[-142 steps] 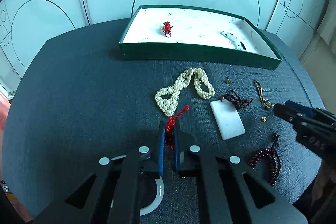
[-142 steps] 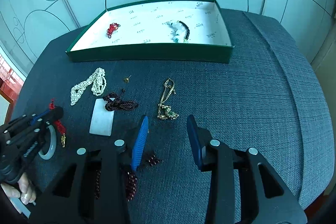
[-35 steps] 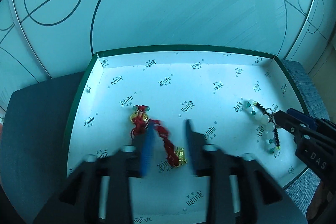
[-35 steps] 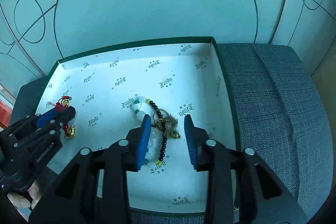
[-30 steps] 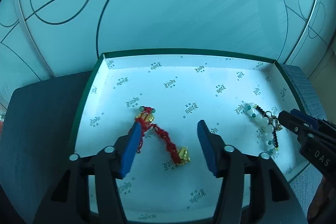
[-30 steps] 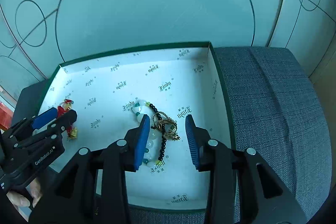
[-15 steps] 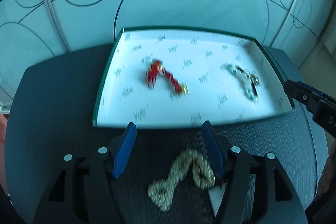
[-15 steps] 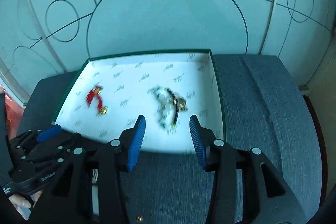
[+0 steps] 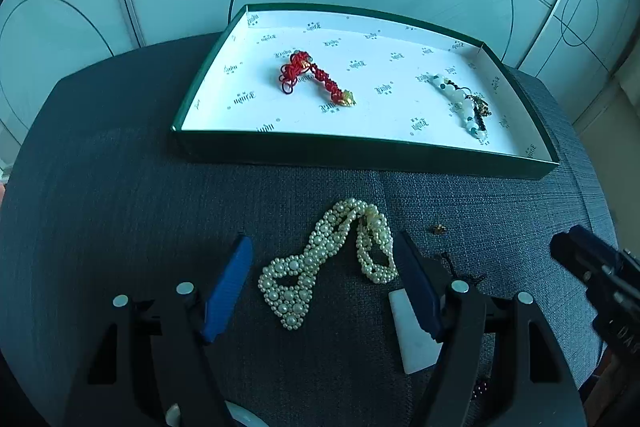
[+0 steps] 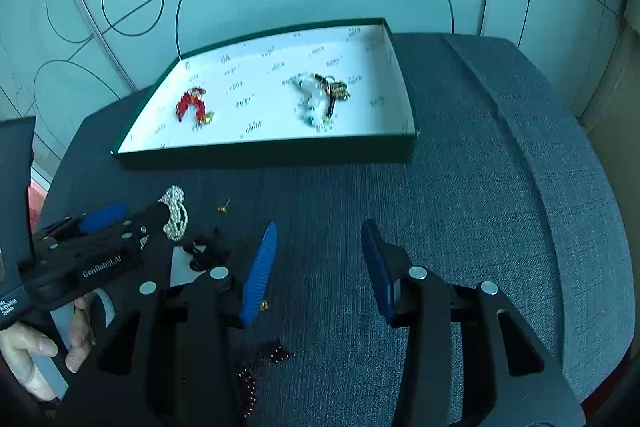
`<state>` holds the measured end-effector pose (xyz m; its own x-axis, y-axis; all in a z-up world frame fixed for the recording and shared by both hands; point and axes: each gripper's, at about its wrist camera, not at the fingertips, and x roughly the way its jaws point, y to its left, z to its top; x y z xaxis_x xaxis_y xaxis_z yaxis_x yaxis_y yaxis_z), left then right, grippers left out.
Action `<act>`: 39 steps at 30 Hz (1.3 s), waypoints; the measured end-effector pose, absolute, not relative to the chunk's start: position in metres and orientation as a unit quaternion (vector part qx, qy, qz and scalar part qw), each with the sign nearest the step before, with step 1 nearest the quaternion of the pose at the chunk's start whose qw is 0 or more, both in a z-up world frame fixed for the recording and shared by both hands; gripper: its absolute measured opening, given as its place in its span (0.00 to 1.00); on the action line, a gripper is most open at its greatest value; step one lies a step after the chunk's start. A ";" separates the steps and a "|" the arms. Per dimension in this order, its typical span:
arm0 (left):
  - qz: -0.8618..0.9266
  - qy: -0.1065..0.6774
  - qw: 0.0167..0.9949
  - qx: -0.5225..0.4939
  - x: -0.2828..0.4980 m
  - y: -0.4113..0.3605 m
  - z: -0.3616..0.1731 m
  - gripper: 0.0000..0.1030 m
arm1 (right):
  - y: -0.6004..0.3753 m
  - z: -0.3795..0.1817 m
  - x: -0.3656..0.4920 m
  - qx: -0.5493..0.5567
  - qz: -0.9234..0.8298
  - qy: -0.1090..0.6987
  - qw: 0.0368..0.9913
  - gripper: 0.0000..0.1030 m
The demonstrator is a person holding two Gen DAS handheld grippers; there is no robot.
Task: Organize jewelry
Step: 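Withdraw both grippers and move the left gripper over the pearl necklace, then grasp and lift the pearl necklace with the left gripper while the right approaches the black cord pendant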
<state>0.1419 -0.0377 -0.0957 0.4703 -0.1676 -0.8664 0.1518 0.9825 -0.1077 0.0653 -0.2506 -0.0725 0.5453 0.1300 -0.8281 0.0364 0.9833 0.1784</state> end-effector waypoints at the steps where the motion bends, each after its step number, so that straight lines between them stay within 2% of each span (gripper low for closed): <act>1: -0.093 0.507 0.857 -0.008 0.141 -0.038 -0.097 0.70 | -0.249 -0.074 0.066 0.086 0.027 0.477 0.874 0.43; 9: -0.077 0.506 0.859 -0.001 0.142 -0.041 -0.106 0.70 | -0.245 -0.078 0.067 0.081 0.028 0.478 0.874 0.43; 11: -0.073 0.504 0.860 -0.002 0.142 -0.041 -0.108 0.76 | -0.244 -0.080 0.067 0.081 0.028 0.480 0.873 0.43; 21: -0.074 0.492 0.867 0.016 0.141 -0.051 -0.112 0.75 | -0.240 -0.082 0.068 0.078 0.034 0.482 0.872 0.43; 28: -0.062 0.474 0.877 0.039 0.140 -0.047 -0.107 0.25 | -0.234 -0.083 0.070 0.077 0.040 0.482 0.872 0.43; 30: -0.063 0.472 0.878 0.044 0.140 -0.047 -0.106 0.20 | -0.232 -0.084 0.071 0.076 0.042 0.483 0.871 0.43; 39: -0.065 0.465 0.881 0.047 0.138 -0.035 -0.098 0.08 | -0.209 -0.087 0.076 0.066 0.059 0.483 0.871 0.43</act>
